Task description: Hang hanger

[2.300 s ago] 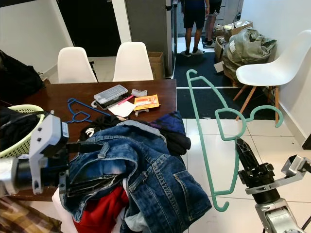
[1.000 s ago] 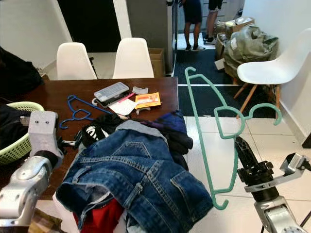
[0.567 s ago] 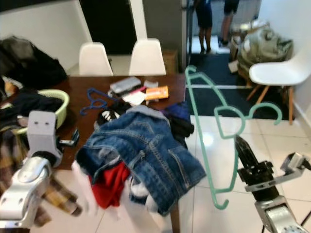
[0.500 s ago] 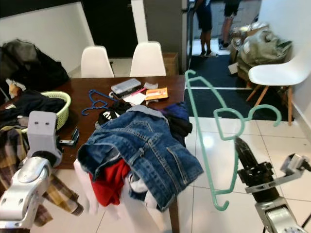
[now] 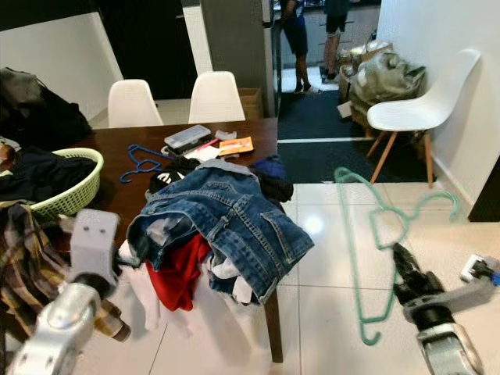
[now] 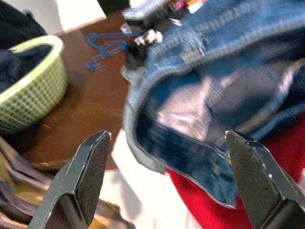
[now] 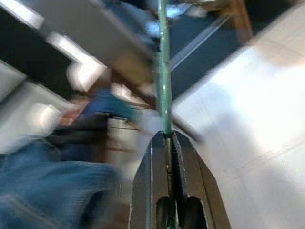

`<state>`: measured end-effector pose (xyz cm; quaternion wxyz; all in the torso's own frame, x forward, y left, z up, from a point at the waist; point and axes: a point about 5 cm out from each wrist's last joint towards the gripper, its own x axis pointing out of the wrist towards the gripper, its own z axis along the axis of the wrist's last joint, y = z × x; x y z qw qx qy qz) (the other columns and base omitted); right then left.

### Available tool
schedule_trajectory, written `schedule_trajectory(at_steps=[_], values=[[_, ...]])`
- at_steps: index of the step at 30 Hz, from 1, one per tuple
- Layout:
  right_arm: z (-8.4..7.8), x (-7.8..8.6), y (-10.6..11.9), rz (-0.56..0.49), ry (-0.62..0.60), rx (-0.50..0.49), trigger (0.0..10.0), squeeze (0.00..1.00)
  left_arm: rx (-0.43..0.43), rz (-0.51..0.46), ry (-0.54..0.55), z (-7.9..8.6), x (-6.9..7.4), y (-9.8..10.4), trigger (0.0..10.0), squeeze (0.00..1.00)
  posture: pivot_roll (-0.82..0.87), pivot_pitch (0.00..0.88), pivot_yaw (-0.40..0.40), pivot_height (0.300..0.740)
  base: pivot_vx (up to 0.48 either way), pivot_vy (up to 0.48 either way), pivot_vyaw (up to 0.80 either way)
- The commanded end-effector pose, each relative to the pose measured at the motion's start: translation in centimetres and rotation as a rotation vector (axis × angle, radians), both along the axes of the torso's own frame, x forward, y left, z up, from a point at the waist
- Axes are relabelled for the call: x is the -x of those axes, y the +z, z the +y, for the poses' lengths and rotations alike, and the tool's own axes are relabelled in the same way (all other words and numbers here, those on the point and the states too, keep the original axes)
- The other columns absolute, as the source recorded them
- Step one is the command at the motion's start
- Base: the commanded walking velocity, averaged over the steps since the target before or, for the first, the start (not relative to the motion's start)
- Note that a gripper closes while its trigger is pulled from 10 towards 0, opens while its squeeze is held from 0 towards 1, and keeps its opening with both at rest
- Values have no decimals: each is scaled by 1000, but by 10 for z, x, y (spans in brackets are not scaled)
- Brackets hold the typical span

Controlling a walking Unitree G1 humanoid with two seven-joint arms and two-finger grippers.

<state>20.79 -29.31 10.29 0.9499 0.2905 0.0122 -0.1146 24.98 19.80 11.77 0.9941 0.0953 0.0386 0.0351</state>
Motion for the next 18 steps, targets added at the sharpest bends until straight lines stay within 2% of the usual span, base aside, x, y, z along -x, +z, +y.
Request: schedule_trajectory(at_steps=[1,2,4,6,10,14,18], values=[[5,5,1,47,-42,95,10000,0,15,14,4,-2,7,-6,10000,0,-136,0,49,740,0,0,0],[5,5,1,47,-42,95,10000,0,15,14,4,-2,7,-6,10000,0,-136,0,49,740,0,0,0],[6,9,0,90,-75,178,10000,0,8,25,-7,-6,10,-9,10000,0,-142,0,49,740,0,0,0],[6,9,0,90,-75,178,10000,0,8,25,-7,-6,10,-9,10000,0,-142,0,49,740,0,0,0],[1,4,0,123,-156,262,10000,0,-23,-2,-11,-6,6,-4,10000,0,-138,0,43,740,0,0,0],[-2,3,3,113,-197,287,10000,0,-51,-56,-6,-4,2,11,10000,0,-131,0,36,740,0,337,0],[-3,2,5,91,-212,274,10000,0,-56,-79,-7,-4,1,17,10000,0,-129,0,37,740,0,401,0]])
